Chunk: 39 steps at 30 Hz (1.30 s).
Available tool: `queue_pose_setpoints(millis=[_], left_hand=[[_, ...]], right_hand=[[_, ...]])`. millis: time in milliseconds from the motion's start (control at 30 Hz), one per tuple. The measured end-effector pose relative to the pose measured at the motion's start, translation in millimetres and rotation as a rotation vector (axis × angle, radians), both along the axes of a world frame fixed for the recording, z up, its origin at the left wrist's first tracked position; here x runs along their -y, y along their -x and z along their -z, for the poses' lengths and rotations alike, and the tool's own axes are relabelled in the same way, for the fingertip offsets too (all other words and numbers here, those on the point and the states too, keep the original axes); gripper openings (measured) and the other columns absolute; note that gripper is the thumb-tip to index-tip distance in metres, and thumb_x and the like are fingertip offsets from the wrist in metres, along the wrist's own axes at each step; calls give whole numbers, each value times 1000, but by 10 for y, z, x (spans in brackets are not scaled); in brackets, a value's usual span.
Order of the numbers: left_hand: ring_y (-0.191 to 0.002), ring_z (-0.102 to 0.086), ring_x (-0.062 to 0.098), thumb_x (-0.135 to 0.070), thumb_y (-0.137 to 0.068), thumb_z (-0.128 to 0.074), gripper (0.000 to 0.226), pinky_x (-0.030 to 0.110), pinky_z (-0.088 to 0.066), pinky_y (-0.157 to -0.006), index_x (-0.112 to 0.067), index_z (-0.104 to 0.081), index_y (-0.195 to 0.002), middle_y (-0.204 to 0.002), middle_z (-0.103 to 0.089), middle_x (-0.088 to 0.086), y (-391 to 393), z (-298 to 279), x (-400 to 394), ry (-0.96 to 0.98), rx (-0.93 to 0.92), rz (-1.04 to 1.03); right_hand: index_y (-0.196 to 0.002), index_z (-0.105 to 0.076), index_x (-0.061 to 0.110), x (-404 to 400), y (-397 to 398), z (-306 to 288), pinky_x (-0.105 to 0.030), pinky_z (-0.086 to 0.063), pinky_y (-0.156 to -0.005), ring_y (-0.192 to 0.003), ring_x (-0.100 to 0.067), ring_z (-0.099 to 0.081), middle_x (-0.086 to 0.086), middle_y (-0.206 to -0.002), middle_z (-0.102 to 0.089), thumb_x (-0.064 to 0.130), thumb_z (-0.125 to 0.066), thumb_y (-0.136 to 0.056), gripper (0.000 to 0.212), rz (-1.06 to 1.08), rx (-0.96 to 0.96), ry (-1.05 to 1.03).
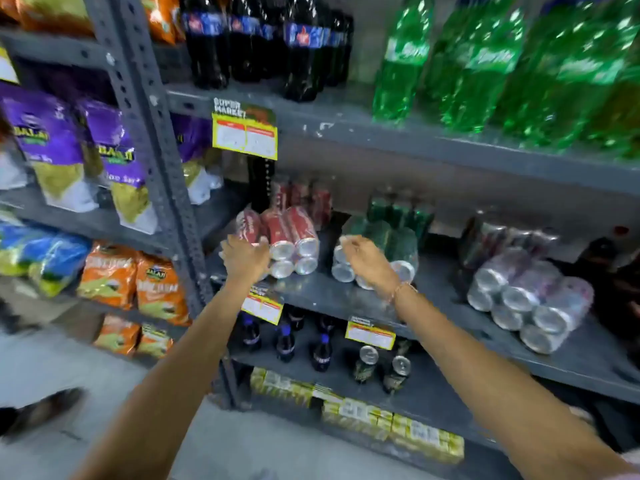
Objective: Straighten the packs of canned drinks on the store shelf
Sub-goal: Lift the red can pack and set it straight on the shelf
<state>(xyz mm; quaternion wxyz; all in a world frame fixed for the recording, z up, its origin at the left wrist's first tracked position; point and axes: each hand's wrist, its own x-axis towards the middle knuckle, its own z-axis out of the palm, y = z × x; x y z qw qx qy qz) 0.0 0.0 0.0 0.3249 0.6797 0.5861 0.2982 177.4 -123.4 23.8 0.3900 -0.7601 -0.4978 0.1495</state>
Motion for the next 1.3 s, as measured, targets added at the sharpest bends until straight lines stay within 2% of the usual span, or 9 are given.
queue_pose_setpoints(millis=[133, 300, 467, 567, 800, 900, 1033, 1167, 1300], left_hand=[[-137, -36, 36, -48, -91, -51, 74, 41, -28, -114, 4, -35, -142, -149, -37, 25, 100, 38, -533, 361, 128, -107], [-112, -61, 27, -66, -81, -52, 67, 45, -43, -106, -14, -61, -121, -128, -62, 10, 162, 133, -882, 835, 533, 99], [-125, -52, 31, -76, -82, -33, 82, 56, -33, -110, -17, -54, -133, -136, -58, 11, 51, 144, -1150, 995, 617, 26], [-125, -51, 31, -67, -89, -29, 71, 55, -30, -111, -16, -53, -132, -134, -58, 4, -40, 114, -1208, 961, 470, -84], [-114, -59, 33, -42, -100, -25, 54, 40, -48, -92, -8, -52, -132, -127, -61, 17, -204, 139, -1288, 657, 654, -15], [-114, -59, 31, -41, -99, -26, 50, 40, -46, -99, -10, -57, -123, -128, -60, 17, -295, 169, -1367, 514, 696, 38], [-67, -70, 13, -37, -99, -21, 49, 24, -55, -58, -15, -62, -86, -74, -74, -1, -358, 300, -1433, 498, 796, 159], [-89, -68, 17, -39, -99, -21, 55, 30, -55, -71, -4, -55, -123, -102, -68, 10, -346, 556, -1494, 480, 843, 220], [-79, -73, 8, -36, -99, -21, 50, 20, -57, -62, -6, -57, -116, -91, -75, 3, -358, 670, -1529, 449, 928, 272]], right_hand=[[-112, -65, 9, -673, 30, 70, -39, -44, -98, -105, -20, -59, -6, -108, -66, 38, -49, -96, 38, 19, -366, 91], [-118, -64, 8, -1315, 71, 270, -30, -46, -92, -101, -20, -64, -8, -117, -68, 52, -47, -92, 54, 132, -676, 195], [-82, -61, 14, -1640, 15, 377, -24, -57, -68, -61, -20, -67, -9, -67, -71, 62, -23, -95, 62, 210, -982, 218], [-83, -58, 12, -1715, 9, 345, -38, -52, -88, -69, -24, -63, -13, -75, -66, 62, -26, -94, 61, 168, -994, 232], [-80, -66, 20, -1681, 11, 432, -26, -57, -60, -64, -17, -71, -4, -73, -73, 51, -32, -98, 49, 221, -1132, -59], [-108, -66, 16, -1688, 79, 570, -39, -52, -94, -103, -26, -66, -12, -107, -71, 57, -20, -97, 62, 270, -1143, -232], [-138, -45, 9, -1655, 205, 782, -51, -37, -111, -128, -34, -50, -20, -138, -53, 50, -21, -100, 61, 304, -1173, -445], [-132, -45, 11, -1638, 190, 925, -48, -46, -101, -118, -32, -56, -21, -130, -55, 39, -29, -101, 44, 289, -1035, -574], [-110, -47, 30, -1610, 199, 1017, -29, -51, -80, -92, -10, -62, -1, -107, -60, 40, -40, -90, 24, 295, -957, -590]])
